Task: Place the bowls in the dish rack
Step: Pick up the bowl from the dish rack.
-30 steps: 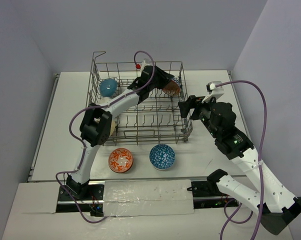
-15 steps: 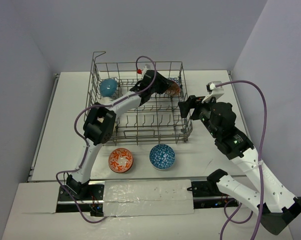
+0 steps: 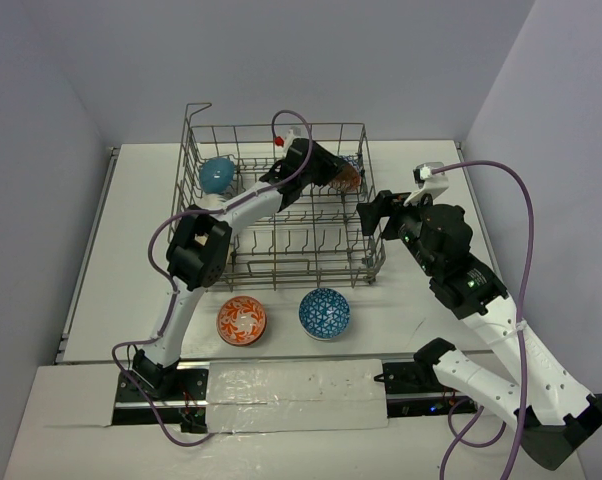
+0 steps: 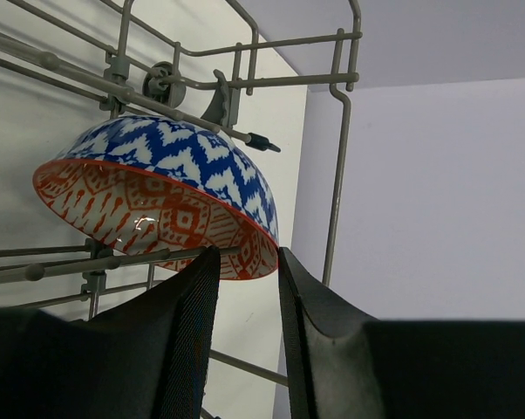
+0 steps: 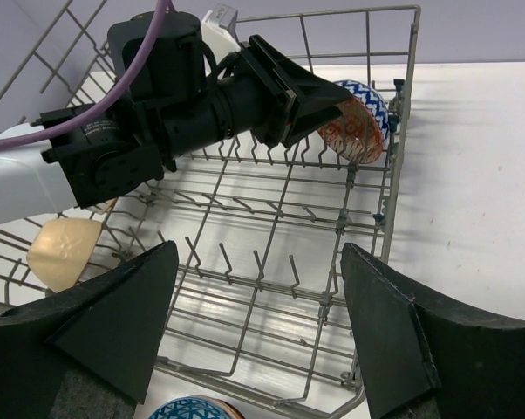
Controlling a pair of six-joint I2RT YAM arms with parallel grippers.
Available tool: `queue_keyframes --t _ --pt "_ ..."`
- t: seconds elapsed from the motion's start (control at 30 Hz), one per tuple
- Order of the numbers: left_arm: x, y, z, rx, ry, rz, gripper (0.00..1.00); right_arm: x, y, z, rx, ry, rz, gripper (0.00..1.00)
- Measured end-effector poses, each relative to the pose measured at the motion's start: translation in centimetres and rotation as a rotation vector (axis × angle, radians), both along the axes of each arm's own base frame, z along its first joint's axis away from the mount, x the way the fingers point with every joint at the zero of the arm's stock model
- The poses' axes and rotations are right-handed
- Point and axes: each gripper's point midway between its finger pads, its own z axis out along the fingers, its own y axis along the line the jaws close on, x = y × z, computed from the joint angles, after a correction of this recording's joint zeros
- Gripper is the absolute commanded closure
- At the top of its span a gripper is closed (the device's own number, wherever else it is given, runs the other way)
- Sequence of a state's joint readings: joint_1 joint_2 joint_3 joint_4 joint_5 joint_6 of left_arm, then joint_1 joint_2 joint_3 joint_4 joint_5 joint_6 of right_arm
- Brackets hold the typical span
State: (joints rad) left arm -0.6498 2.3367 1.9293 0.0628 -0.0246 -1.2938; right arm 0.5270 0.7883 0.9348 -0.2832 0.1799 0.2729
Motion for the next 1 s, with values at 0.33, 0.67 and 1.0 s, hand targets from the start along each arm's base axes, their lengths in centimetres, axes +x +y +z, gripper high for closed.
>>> queue_keyframes --t 0.33,0.67,1.0 --pt "1.4 -1.0 1.4 -0.023 -0.041 0.001 0.62 0.1 -0.2 0.0 -0.002 -0.001 -0.011 0.17" --pt "1.5 -1.1 1.2 -0.016 -0.039 -0.001 0.64 0.2 -0.4 -0.1 -0.004 0.002 -0.019 0.17" --pt "1.3 -1.4 0.3 -0.007 -0.030 -0.015 0.84 0.3 -0.4 -0.1 -0.004 0.002 -0.021 0.17"
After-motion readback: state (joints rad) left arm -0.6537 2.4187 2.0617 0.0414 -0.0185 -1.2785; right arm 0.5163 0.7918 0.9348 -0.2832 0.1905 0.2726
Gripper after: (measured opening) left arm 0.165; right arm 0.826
